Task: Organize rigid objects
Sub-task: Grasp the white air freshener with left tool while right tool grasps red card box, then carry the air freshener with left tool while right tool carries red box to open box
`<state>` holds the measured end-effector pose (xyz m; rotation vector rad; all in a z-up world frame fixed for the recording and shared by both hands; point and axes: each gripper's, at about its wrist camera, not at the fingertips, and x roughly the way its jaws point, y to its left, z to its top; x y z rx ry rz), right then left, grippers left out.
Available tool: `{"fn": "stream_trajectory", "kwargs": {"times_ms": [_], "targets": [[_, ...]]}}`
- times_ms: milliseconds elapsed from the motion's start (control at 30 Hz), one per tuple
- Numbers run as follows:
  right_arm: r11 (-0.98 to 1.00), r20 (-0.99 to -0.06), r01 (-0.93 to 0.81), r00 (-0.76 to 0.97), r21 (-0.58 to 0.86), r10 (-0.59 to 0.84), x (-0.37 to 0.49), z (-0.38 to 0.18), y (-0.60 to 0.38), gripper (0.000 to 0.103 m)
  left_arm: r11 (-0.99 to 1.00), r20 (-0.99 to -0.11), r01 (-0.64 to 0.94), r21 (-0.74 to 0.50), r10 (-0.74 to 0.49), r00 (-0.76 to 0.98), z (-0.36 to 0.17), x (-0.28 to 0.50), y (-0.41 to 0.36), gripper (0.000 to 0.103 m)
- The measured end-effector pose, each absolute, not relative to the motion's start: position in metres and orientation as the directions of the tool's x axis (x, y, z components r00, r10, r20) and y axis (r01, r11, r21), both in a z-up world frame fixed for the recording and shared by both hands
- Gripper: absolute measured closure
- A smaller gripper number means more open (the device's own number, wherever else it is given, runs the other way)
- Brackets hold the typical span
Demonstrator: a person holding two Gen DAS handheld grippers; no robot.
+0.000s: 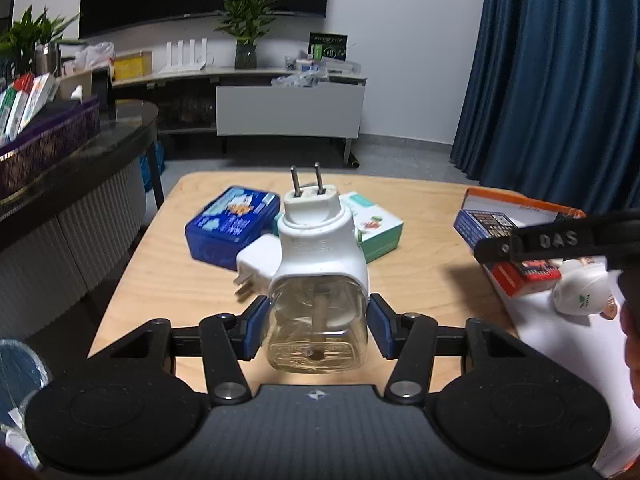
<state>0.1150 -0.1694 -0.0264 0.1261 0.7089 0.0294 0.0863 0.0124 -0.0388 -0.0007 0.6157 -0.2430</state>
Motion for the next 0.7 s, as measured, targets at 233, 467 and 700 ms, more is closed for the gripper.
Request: {"fn": "stream_trajectory", "kwargs": {"times_ms": [233,467,700], "targets": [[0.992,-0.607,0.019,0.792,0.124,0.061,0.083,-0.009,-0.175,0.032,0.977,-0.548,0.205,-0.066,-0.207,0.811,-0.022,0.078,0.003,0.05],[0.992,-0.569,0.036,0.821,0.118,0.038,0.057,0.003,-0.183,0.032,0.973,-0.512,0.223,-0.053,-0.218,0.831,-0.004,0.066,-0.018,0.05],[0.989,-0.532,0.063,0.846,0.133,0.018,0.033,0.015,-0.201,0.032,0.968,-0.484,0.247,-0.046,-0.238,0.842,0.01,0.055,-0.041,0.05]]}}
